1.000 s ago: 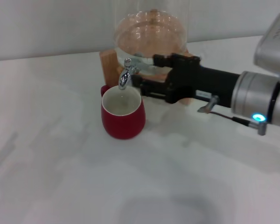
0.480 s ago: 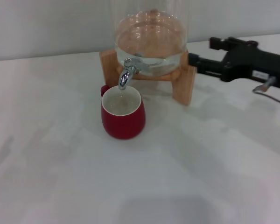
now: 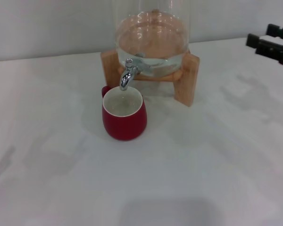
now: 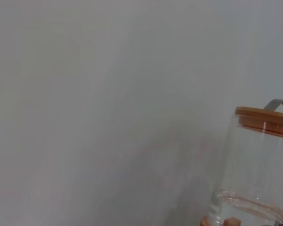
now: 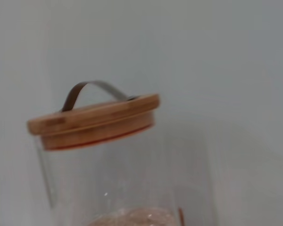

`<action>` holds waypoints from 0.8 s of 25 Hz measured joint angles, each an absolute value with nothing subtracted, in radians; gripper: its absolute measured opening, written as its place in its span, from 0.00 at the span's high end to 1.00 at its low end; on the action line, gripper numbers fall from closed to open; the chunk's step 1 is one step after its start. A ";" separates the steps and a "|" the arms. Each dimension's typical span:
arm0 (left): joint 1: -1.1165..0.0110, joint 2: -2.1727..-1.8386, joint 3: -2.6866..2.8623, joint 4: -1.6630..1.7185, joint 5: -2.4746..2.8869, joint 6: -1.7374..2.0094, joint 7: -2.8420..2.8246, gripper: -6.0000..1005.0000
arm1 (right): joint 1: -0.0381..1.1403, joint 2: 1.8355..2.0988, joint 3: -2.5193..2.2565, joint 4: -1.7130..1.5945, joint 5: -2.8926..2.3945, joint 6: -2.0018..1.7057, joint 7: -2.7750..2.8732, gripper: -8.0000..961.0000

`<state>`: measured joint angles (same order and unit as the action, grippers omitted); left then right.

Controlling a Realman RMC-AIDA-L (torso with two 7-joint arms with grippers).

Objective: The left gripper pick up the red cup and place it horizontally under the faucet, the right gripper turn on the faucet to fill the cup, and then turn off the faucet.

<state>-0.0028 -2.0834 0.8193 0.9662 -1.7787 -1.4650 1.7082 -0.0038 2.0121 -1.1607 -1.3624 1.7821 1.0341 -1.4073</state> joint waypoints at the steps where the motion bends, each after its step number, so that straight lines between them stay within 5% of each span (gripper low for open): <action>1: 0.002 -2.084 0.818 0.966 -1.780 -1.468 1.708 0.29 | 0.000 2.012 -1.142 -1.349 1.789 1.050 -1.411 0.19; 5: 0.019 -2.085 0.820 0.969 -1.783 -1.483 1.705 0.17 | 0.001 2.013 -1.090 -1.316 1.802 1.090 -1.421 0.19; 20: 0.020 -2.079 0.764 0.876 -1.815 -1.640 1.698 0.17 | 0.009 2.012 -1.012 -1.217 1.833 1.161 -1.442 0.19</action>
